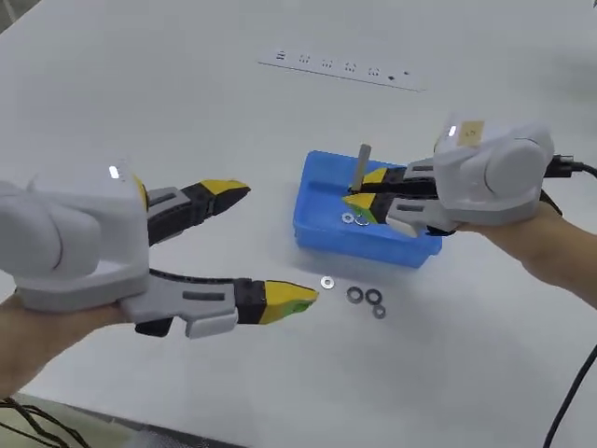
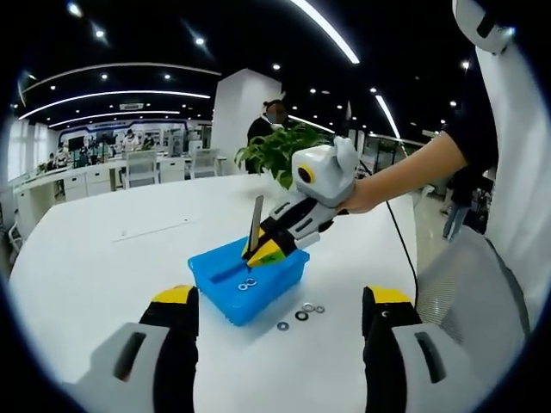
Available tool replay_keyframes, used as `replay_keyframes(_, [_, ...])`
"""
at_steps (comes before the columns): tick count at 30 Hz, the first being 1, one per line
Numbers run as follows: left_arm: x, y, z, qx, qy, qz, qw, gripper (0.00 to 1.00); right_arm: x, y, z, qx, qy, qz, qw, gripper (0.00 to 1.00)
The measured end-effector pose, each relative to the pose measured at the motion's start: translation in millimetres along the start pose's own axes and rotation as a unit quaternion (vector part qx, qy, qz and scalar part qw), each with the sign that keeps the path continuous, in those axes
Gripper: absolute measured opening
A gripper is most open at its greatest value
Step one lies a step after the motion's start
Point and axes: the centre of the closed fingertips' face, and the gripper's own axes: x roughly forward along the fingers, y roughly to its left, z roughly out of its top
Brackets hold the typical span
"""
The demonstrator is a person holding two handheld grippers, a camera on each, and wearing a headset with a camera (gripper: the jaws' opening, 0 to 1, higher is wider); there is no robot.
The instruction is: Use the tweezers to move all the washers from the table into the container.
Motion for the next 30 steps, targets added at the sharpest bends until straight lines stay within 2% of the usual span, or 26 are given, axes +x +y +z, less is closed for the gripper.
replay_keyframes(3, [9.2,5.3,6.7,0.007,0.006,-0.007,0.9999,0.79,-3.7,3.0,4.7,-0.006,-0.002,-0.001,1.0000,0.08])
replay_keyframes(5, [16.1,10.7,13.2,0.018,0.005,-0.011,0.9998,0.73,-4.8,4.2,7.4,-0.007,-0.004,-0.002,1.0000,0.08])
replay_keyframes(7, [24.5,15.5,19.7,0.048,0.011,-0.015,0.9987,0.69,-5.6,6.9,11.1,-0.010,-0.007,0.000,0.9999,0.08])
replay_keyframes(9, [33.0,18.7,23.5,0.085,0.022,-0.020,0.9959,0.66,-5.4,9.5,13.3,-0.016,-0.006,0.002,0.9998,0.08])
replay_keyframes(14, [50.0,17.7,35.9,0.096,0.011,-0.045,0.9943,0.52,-5.1,17.0,14.1,-0.028,-0.002,0.012,0.9996,0.08])
replay_keyframes(16, [55.2,15.1,39.4,0.123,0.008,-0.062,0.9905,0.44,-5.3,20.3,14.1,-0.034,0.001,0.015,0.9993,0.08])
replay_keyframes(17, [56.8,14.8,39.1,0.122,0.013,-0.065,0.9903,0.40,-5.2,20.9,14.3,-0.037,0.001,0.016,0.9992,0.08])
replay_keyframes(19, [60.0,9.9,41.4,0.139,0.015,-0.086,0.9864,0.32,-5.2,21.2,14.2,-0.044,0.003,0.019,0.9988,0.08])
replay_keyframes(23, [62.3,6.8,45.6,0.149,0.014,-0.104,0.9832,0.27,-5.5,23.1,15.1,-0.049,0.002,0.023,0.9986,0.08])
replay_keyframes(27, [61.2,4.3,41.2,0.162,0.030,-0.125,0.9784,0.19,-5.4,25.3,14.4,-0.053,0.003,0.028,0.9982,0.08])
replay_keyframes(30, [60.4,2.4,43.4,0.159,0.026,-0.132,0.9781,0.15,-5.3,26.3,13.6,-0.052,0.003,0.030,0.9982,0.08])
